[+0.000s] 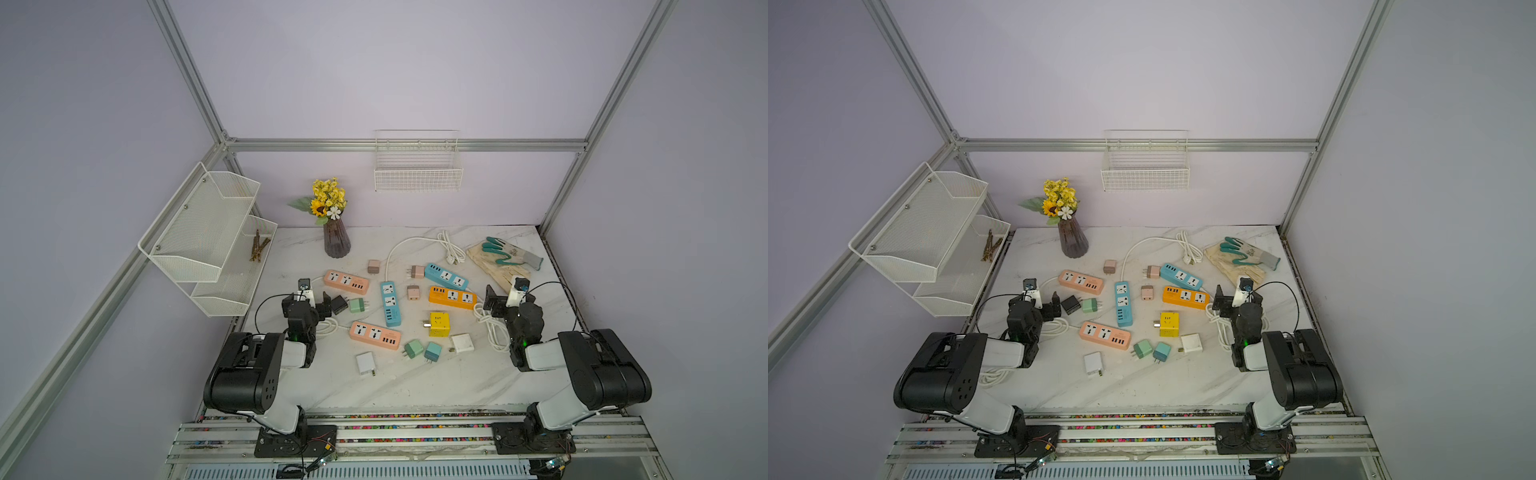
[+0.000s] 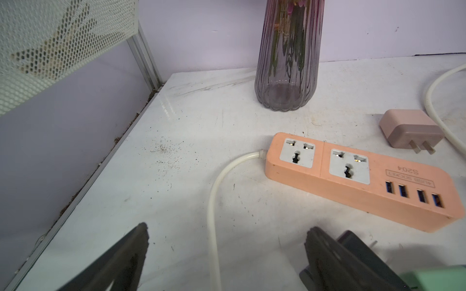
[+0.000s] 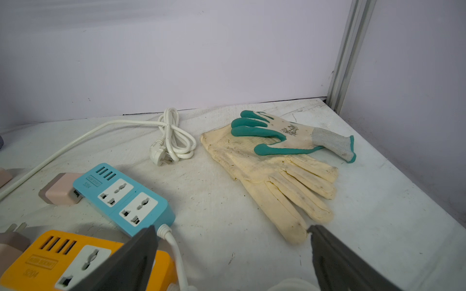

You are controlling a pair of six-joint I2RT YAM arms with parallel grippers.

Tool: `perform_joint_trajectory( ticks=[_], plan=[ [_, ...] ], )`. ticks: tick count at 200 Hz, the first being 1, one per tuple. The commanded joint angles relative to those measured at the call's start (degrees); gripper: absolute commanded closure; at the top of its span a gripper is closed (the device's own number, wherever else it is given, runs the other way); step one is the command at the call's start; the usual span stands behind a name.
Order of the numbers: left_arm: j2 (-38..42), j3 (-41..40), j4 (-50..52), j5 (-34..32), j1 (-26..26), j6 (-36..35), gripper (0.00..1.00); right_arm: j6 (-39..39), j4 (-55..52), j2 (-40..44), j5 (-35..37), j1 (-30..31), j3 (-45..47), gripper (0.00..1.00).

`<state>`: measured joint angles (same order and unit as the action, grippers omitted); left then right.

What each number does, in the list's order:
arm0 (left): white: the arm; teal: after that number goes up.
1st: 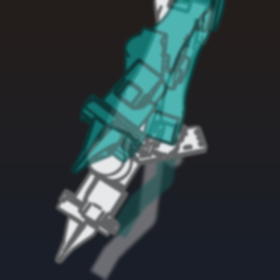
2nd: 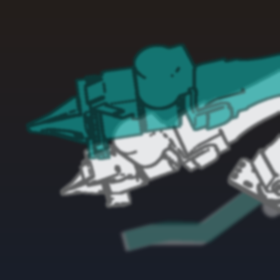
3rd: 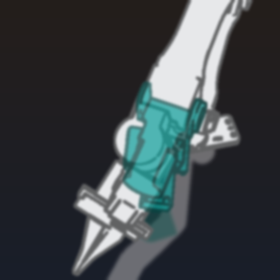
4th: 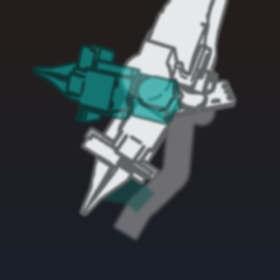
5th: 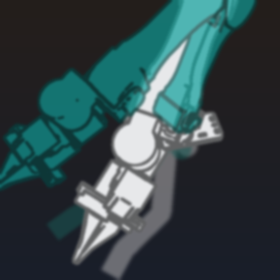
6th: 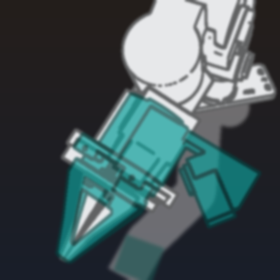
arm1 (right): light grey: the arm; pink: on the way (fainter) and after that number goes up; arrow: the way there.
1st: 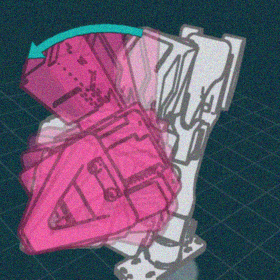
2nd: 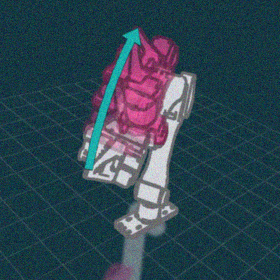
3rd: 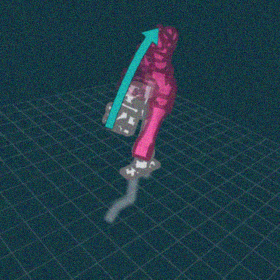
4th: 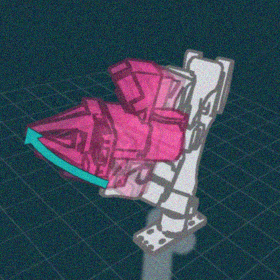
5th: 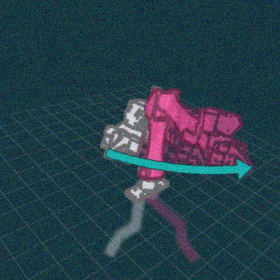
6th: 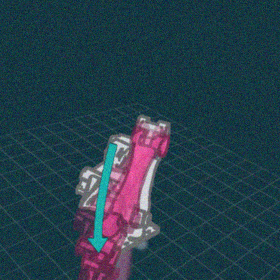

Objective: Pull the plug off the socket
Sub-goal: Reset both arms

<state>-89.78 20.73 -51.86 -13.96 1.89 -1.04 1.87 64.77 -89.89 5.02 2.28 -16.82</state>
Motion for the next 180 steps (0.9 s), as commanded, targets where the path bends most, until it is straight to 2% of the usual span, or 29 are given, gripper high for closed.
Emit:
perform_joint_trajectory(
  ticks=[1,180],
  plan=[
    [0.0,0.8,-2.2,-1.1,-0.3,1.0,0.00,0.0,2.3,-0.3,-0.5,-0.2,0.0,0.01],
    [0.0,0.9,-2.4,-1.1,-0.4,1.0,0.00,-0.4,2.3,-0.4,-1.1,-0.1,0.0,0.01]
  ],
)
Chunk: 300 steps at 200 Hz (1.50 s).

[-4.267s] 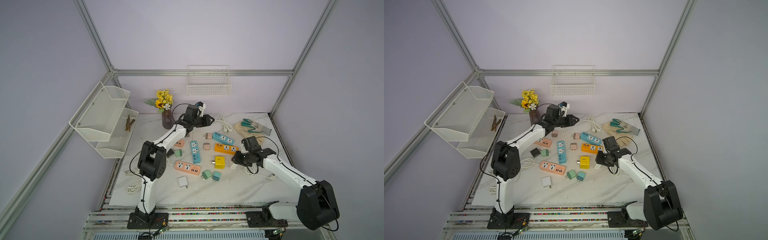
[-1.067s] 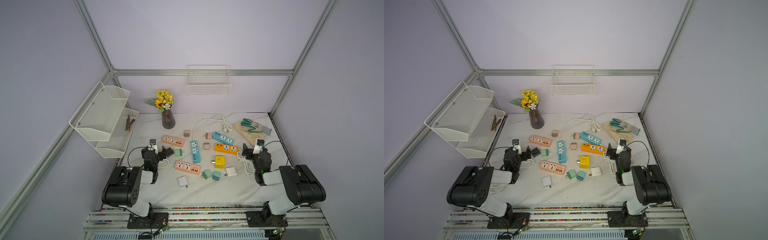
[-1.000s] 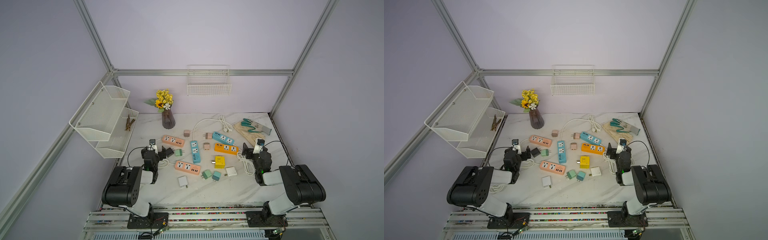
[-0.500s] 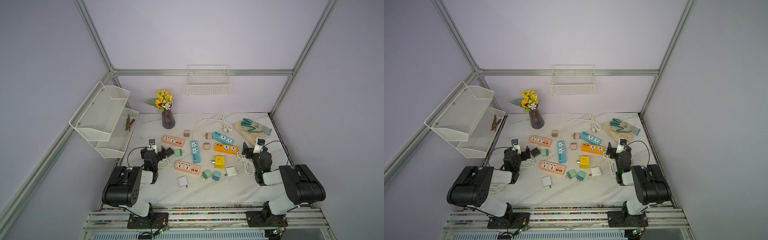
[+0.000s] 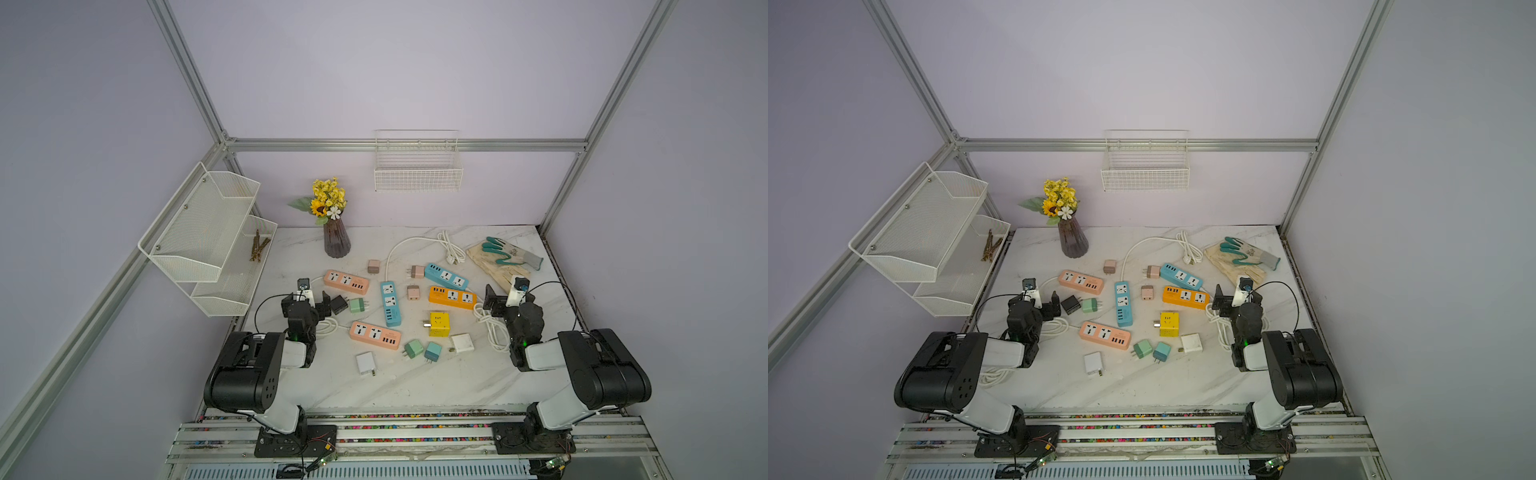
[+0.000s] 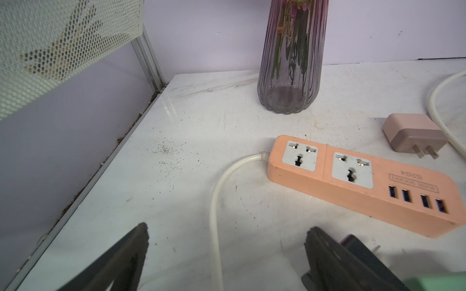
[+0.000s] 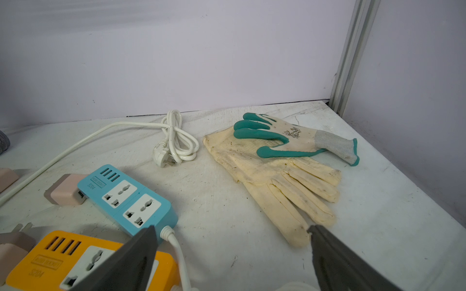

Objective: Pull the plug off the socket
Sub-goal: Reset both arms

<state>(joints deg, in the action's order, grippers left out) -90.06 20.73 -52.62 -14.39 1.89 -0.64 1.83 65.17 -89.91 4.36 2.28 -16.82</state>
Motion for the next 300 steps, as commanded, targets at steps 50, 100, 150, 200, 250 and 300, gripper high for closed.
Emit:
perform_joint_trajectory(
  ticks=[50,100,150,200,250,300],
  plan=[
    [0.2,0.8,-1.5,-0.6,-0.3,0.6,0.00,-0.3,1.9,-0.3,-0.5,-0.1,0.0,0.01],
    [1.1,-2.2,-5.9,14.1,-1.8,-3.0,0.00,-0.3,1.9,-0.4,-0.5,-0.1,0.0,0.00],
    [0.5,-4.3,-10.8,16.9,-3.2,-2.4,0.00,-0.3,1.9,-0.4,-0.5,-0.1,0.0,0.01],
    [0.7,1.5,0.5,8.9,-3.2,0.6,0.00,-0.3,1.9,-0.3,-0.5,-0.1,0.0,0.01],
    [0.5,1.1,-0.5,8.6,-3.1,0.7,0.00,-0.3,1.9,-0.4,-0.5,-0.1,0.0,0.01],
    [0.8,0.6,-0.9,10.3,-3.2,-0.2,0.00,-0.3,1.9,-0.3,-0.5,-0.1,0.0,0.01]
  ],
)
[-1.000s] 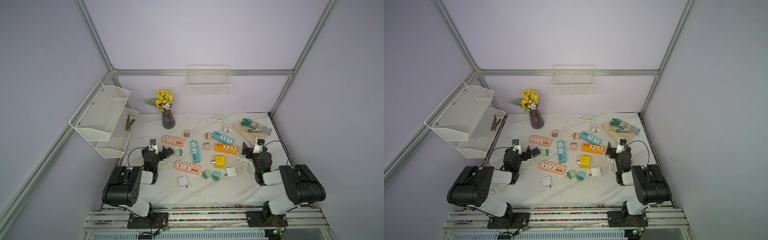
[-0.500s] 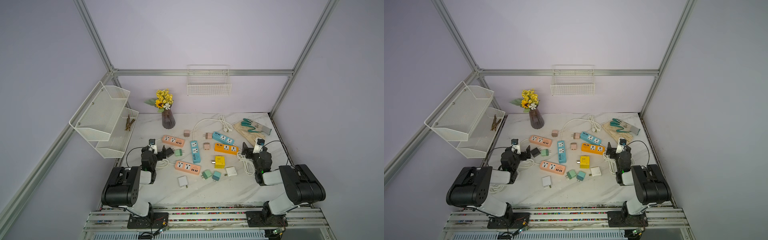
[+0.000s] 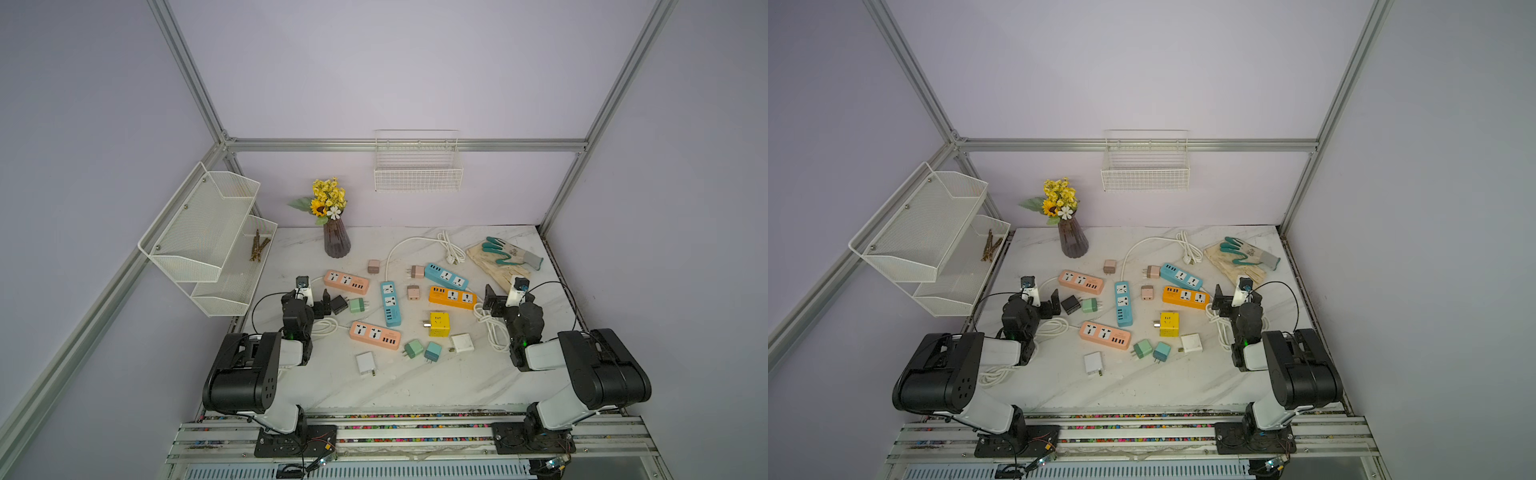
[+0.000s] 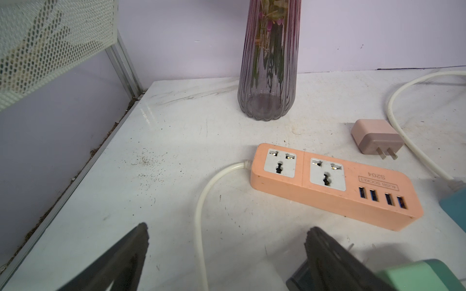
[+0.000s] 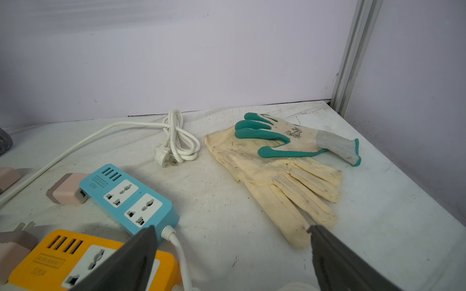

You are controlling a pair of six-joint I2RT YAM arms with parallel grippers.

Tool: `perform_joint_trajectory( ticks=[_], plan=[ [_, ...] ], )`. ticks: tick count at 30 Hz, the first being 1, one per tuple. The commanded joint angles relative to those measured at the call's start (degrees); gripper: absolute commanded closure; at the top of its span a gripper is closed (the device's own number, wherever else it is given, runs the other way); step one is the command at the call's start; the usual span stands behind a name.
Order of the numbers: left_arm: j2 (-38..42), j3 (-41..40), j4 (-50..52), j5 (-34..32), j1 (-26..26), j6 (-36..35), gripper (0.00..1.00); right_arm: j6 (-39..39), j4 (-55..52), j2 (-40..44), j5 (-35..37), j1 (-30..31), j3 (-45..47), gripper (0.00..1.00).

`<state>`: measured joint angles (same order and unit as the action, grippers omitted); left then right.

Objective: Pull the plug off the socket
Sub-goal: Reset both arms

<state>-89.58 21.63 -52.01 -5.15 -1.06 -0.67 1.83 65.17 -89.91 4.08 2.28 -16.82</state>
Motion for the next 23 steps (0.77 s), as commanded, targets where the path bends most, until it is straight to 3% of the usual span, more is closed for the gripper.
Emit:
perform_joint_trajectory(
  ticks=[1,4,7,10,15,23],
  plan=[
    [0.4,-0.3,-1.6,1.4,-0.2,-0.2,0.00,-0.3,1.9,-0.3,-0.3,-0.1,0.0,0.01],
    [1.8,-3.5,-5.6,9.6,-0.3,-3.3,0.00,-0.4,1.9,-0.3,-0.2,-0.1,0.0,0.01],
    [1.4,-5.8,-10.2,10.7,-0.3,-3.7,0.00,-0.4,1.9,-0.3,-0.3,-0.1,0.0,0.01],
    [0.1,-4.8,-10.3,8.5,-0.3,-2.8,0.00,-0.3,1.9,-0.3,-0.2,-0.1,0.0,0.01],
    [0.9,1.3,2.6,-1.8,-0.2,1.2,0.00,-0.3,1.9,-0.4,-0.2,-0.1,0.0,0.01],
    [0.1,0.4,-0.7,-2.0,-0.3,1.2,0.00,-0.4,1.9,-0.3,-0.2,-0.1,0.0,0.01]
  ],
)
